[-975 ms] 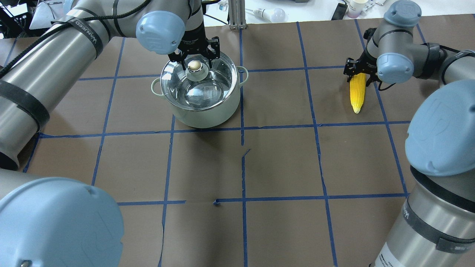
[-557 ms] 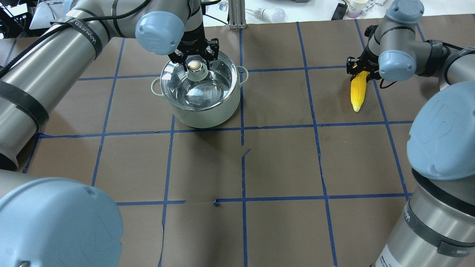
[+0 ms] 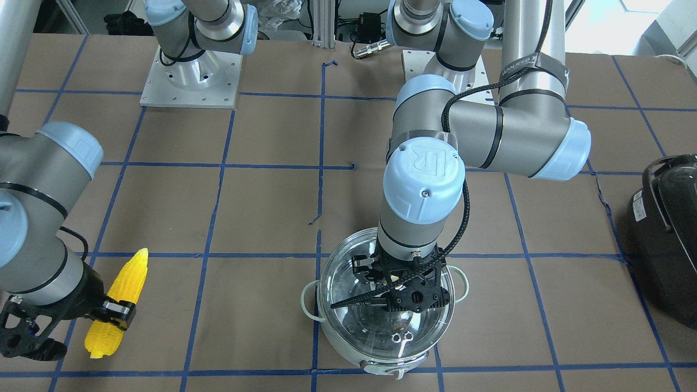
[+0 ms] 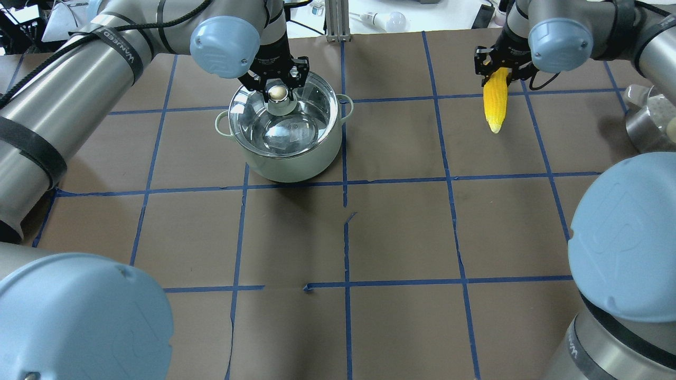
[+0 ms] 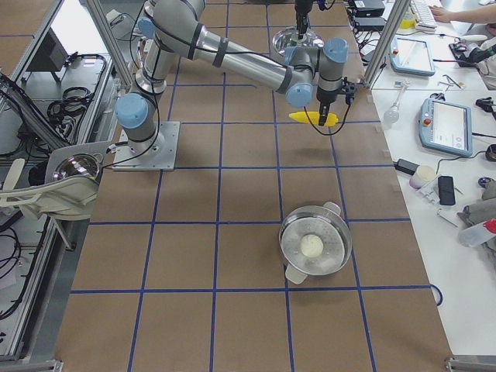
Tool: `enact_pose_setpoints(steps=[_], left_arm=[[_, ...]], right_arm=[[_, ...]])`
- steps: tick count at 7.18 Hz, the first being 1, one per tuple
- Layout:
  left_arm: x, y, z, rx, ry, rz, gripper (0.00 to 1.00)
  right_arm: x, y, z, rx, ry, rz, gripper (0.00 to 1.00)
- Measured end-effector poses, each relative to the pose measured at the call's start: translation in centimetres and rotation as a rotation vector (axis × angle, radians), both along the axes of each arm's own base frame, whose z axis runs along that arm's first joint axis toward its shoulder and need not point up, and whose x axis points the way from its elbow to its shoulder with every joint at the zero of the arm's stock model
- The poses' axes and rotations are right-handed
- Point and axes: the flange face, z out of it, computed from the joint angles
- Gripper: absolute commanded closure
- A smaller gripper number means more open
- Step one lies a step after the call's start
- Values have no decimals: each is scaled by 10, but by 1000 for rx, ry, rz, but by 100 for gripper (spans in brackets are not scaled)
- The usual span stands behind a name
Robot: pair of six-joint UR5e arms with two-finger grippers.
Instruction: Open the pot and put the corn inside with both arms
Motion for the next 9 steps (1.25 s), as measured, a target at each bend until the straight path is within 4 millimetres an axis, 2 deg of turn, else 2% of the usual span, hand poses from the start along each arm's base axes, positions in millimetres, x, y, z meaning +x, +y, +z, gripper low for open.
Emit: enact_pose_setpoints(steps=[2,4,7,9], left_arm=[[5,1,17,-21,5,8,100],[25,2,34,-25,6,18,100],[85,0,55,-6,21,-36,100],[132,7,80,2,18,-84,100]], right_arm=[[46,5,13,-16,-5,22,100],[102,10,29,-48,-32,26,100],[153,17,45,-75,-69,43,100],[208,28,64,-106,-110,27,100]])
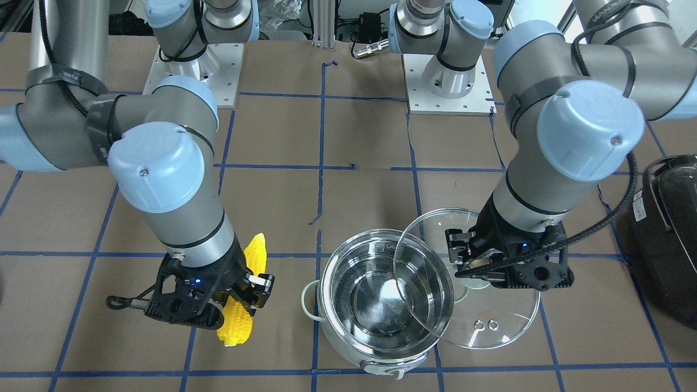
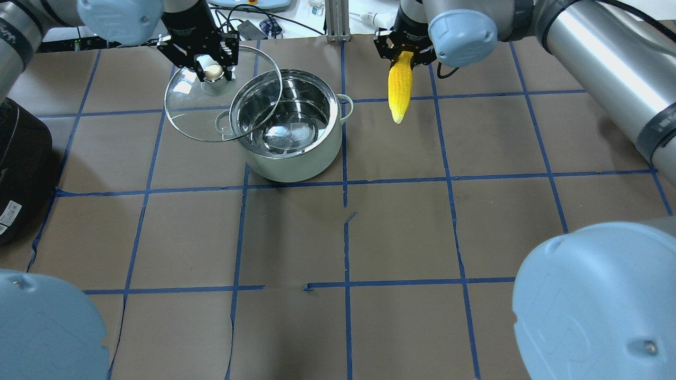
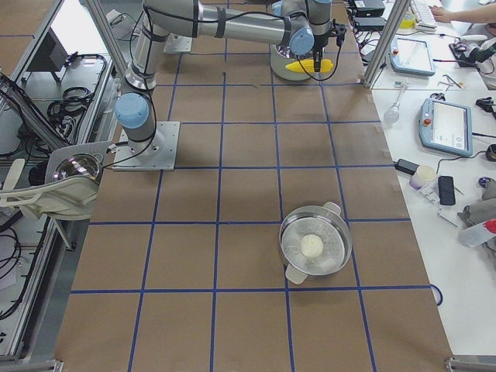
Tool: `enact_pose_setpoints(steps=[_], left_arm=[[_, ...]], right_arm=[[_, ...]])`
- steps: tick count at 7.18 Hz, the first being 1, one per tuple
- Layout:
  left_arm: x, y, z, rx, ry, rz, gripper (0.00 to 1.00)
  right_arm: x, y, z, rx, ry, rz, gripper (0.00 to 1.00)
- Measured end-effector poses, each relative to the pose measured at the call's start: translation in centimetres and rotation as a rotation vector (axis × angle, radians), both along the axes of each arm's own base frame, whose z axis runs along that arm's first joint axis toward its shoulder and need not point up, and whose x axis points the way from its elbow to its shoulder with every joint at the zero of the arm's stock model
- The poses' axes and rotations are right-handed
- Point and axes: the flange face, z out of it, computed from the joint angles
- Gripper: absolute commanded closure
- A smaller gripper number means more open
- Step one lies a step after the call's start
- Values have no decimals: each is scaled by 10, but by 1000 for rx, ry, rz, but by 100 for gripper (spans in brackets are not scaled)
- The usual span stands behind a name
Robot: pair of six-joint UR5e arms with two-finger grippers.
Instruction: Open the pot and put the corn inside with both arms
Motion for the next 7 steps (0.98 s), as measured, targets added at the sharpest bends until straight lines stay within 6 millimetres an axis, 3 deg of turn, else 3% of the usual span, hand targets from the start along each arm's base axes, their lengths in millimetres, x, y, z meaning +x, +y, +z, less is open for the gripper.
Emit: enact_pose_setpoints(steps=[3,5,6,7], left_arm=[[44,29,48,4,-8,-13,100],[75,39,50,22,-7,-22,100],[90,43,50,26,-7,-27,100],[101,45,48,32,-6,-29,100]], right_arm=[[95,21,23,-44,-66,25,100],[141,17,12,-49,-107,56,100],[154,13,-1,-48,-129,72,87],[167,12,-15,-44,-140,88,61]])
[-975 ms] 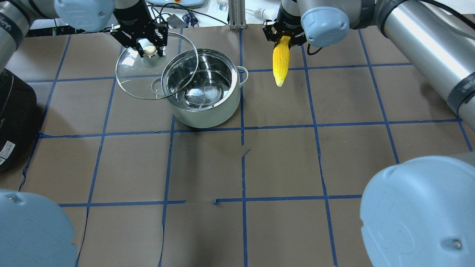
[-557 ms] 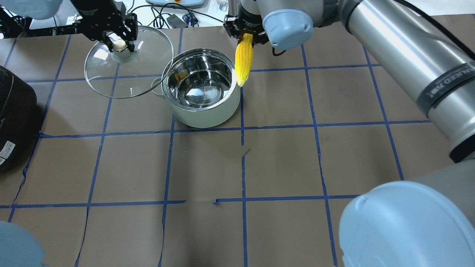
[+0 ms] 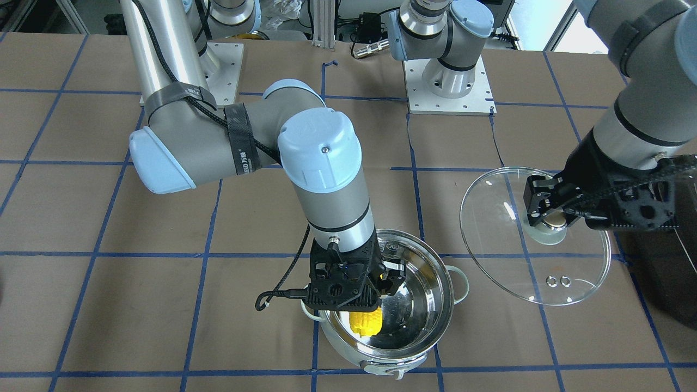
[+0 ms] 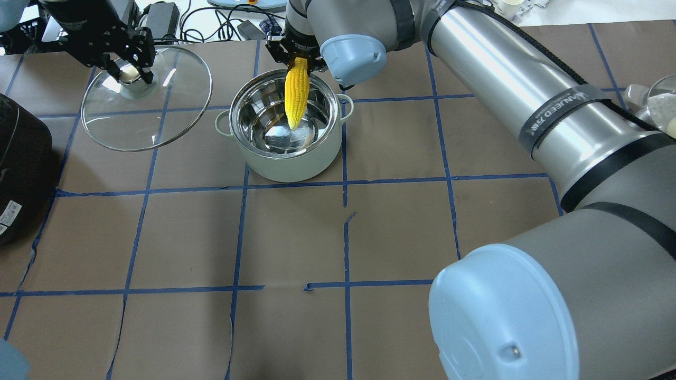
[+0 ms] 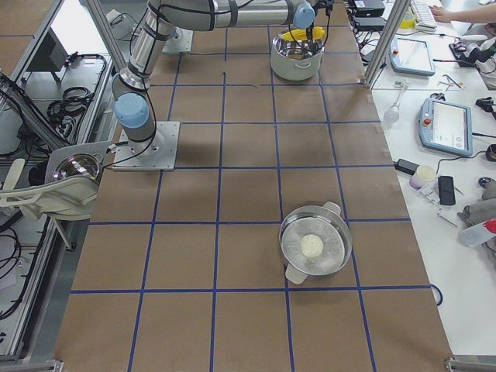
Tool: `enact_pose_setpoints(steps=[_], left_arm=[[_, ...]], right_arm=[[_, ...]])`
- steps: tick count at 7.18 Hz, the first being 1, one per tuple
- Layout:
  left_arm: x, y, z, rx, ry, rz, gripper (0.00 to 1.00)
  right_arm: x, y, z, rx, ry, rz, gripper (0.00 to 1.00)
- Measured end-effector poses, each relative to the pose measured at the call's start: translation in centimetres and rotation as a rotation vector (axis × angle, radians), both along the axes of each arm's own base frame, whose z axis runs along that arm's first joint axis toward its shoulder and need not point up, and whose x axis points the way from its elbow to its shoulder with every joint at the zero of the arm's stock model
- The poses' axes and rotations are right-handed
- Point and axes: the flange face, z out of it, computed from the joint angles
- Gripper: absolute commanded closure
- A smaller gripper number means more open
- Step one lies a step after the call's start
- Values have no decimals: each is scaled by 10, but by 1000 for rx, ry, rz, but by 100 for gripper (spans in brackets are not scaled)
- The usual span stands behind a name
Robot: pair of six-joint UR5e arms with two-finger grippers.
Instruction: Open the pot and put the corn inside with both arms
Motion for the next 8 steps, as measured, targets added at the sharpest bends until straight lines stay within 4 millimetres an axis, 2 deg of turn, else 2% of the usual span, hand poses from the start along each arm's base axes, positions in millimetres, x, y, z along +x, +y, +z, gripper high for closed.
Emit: enact_pose_setpoints(steps=[1,3,5,7,8], left_arm=[[8,1,-4,9,1,3,100],[25,3,-14,29,4,16,100],[32,4,-19,38,4,13,100],[39,3,-33,55,6,5,100],[52,2,-52,62,8,-10,100]], right_arm=[[11,2,-11,6,-1,17,1],[19,4,-19,3,-2,36,0],[19,6,-16,-2,2,45,0],[11,15,5,-2,26,66,0],[0,22,18,30,58,70,0]])
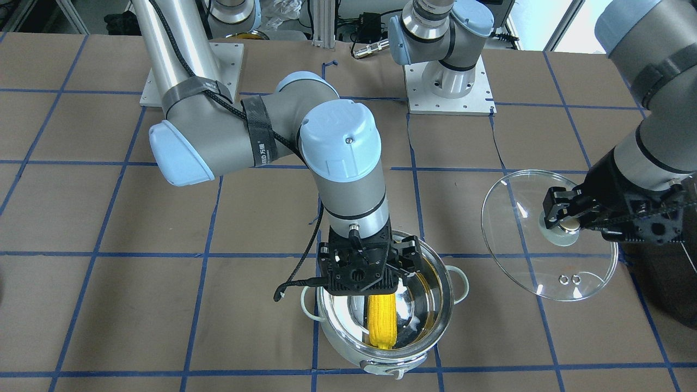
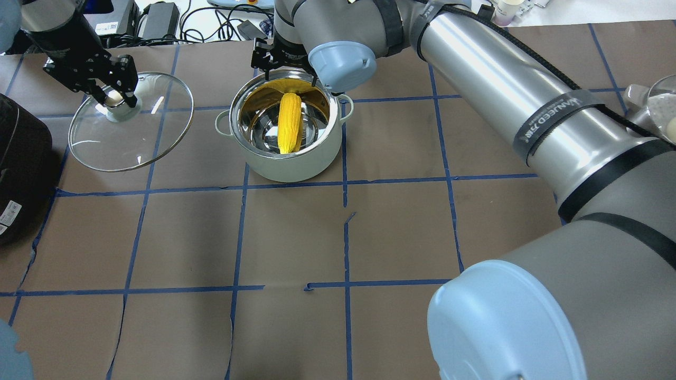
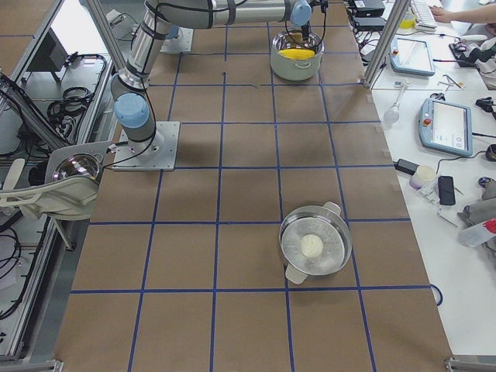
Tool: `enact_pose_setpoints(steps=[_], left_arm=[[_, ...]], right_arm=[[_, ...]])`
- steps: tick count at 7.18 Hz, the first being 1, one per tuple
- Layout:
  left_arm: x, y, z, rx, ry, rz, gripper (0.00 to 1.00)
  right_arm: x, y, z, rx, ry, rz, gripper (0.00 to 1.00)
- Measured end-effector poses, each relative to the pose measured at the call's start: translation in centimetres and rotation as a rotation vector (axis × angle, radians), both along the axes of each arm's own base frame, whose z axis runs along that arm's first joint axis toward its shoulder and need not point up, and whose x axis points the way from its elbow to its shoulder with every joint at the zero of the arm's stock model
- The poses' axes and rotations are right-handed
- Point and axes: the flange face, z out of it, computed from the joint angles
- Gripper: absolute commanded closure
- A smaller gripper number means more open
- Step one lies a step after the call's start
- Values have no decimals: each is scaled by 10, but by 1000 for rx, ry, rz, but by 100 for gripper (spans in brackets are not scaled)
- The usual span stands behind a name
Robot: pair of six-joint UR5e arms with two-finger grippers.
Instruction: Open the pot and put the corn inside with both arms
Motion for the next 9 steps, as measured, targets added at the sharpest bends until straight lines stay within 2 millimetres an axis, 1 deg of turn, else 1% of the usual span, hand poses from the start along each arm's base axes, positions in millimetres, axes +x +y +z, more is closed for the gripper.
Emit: enact_pose_setpoints(steps=[1,2,3,4,5,6,7,8,9], left_arm=[[19,-1,-27,-4,0,-8,100],[33,1,-62,-4,-12,-6,100],[38,9,-100,-3,-36,3,100],[38,17,-131,0,-48,13,100],[37,22,-151,2,-52,19,100],[38,22,-167,6,-52,24,100],[38,20,-179,6,-41,27,100],[38,19,-186,-3,-25,29,100],[38,19,-192,-17,-20,29,100]], right_arm=[[-19,7,12,45,61,8,0],[-51,11,23,104,126,25,0],[-93,15,37,158,165,31,0],[-135,20,53,186,177,14,0],[-171,28,67,203,177,-19,0],[-202,43,75,224,180,-39,0],[-234,62,82,246,187,-26,0],[-264,82,84,266,191,4,0],[-286,101,84,276,190,20,0]])
